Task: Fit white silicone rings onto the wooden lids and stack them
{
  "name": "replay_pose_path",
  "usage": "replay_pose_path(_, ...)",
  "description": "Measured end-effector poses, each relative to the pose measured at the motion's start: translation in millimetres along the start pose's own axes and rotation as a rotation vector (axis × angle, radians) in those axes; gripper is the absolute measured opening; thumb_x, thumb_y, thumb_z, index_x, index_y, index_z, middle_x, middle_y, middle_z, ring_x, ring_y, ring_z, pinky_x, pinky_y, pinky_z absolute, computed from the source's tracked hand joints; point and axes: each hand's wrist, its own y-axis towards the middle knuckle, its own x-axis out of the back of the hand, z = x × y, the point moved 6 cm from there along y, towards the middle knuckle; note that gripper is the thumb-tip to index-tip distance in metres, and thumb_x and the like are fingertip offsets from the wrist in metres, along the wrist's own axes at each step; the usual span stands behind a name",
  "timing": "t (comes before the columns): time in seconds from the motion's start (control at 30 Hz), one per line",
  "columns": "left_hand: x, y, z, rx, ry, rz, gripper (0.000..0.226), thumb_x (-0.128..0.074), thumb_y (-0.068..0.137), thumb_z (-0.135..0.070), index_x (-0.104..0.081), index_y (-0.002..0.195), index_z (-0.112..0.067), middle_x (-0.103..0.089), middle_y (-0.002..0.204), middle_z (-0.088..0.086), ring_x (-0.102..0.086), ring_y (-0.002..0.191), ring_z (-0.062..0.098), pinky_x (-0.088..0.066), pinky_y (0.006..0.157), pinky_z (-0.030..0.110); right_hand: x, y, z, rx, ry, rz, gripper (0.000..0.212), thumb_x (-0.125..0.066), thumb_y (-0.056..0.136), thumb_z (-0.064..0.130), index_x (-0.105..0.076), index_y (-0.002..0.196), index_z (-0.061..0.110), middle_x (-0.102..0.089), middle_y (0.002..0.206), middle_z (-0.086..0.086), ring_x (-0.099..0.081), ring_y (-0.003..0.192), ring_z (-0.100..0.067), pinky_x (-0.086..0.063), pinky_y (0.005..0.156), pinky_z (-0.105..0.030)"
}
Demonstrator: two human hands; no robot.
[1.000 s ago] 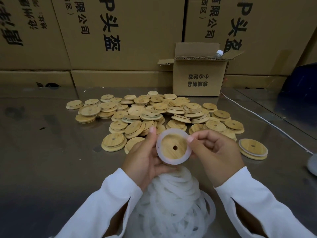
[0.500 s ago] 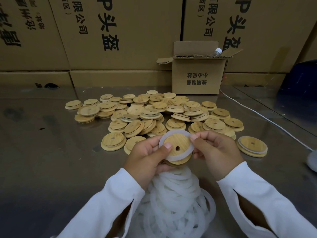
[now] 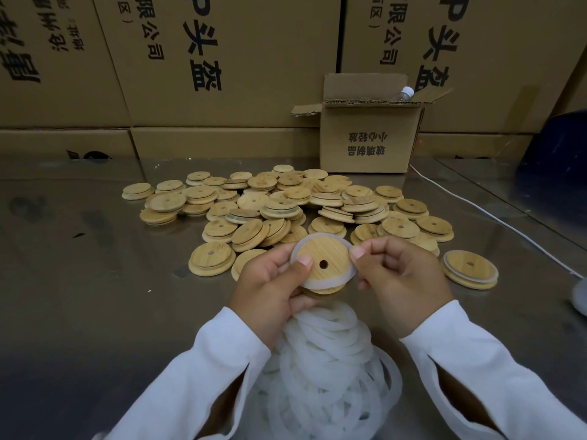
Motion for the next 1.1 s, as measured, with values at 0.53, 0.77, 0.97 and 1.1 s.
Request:
replay_pose_path(0.53, -2.6, -0.8, 2.8, 0.027, -0.050, -0.029, 0.042, -0.075, 0.065, -0.007, -0.063, 0.104, -0.001, -0.069, 0.095, 0.020, -0.066, 0.087, 0.029, -0.054, 0.081, 0.040, -4.4, -9.3, 6.5, 0.114, -0.078, -0.030, 0.012, -0.064, 0.077, 0.009, -0.060, 0.068, 0.017, -0.062, 0.067, 0.002, -0.058, 0.069, -0.020, -0.047, 0.065, -0.025)
replay_pose_path(0.77, 4.0, 0.8, 1.8, -0.002, 0.014, -0.089, 0.042, -0.064, 0.064, -0.024, -0.066, 0.097, 0.001, -0.068, 0.094, 0.024, -0.064, 0.087, 0.031, -0.052, 0.083, 0.039, -8.0, -5.8, 3.4, -0.013, 0.058, 0.058, 0.014, -0.064, 0.078, 0.003, -0.063, 0.066, 0.009, -0.061, 0.058, 0.002, -0.055, 0.055, -0.004, -0.046, 0.056, -0.012)
replay_pose_path(0.97, 0.9, 1.8, 3.0, 0.004, -0.104, -0.092, 0.043, -0.057, 0.069, -0.018, -0.060, 0.103, 0.008, -0.065, 0.093, 0.025, -0.063, 0.085, 0.030, -0.054, 0.081, 0.038, -7.2, -1.7, 1.9, -0.043, 0.066, 0.101, 0.017, -0.062, 0.080, 0.002, -0.063, 0.065, 0.009, -0.058, 0.048, 0.008, -0.052, 0.048, 0.003, -0.043, 0.054, -0.007)
replay_pose_path(1.1, 1.3, 1.0, 3.2, 0.020, -0.176, -0.106, 0.043, -0.056, 0.071, -0.017, -0.059, 0.105, 0.010, -0.065, 0.097, 0.027, -0.064, 0.089, 0.031, -0.053, 0.086, 0.042, -8.5, -2.3, 2.6, -0.037, 0.035, 0.111, 0.015, -0.064, 0.079, 0.005, -0.064, 0.065, 0.012, -0.059, 0.052, 0.008, -0.054, 0.051, 0.001, -0.044, 0.055, -0.009)
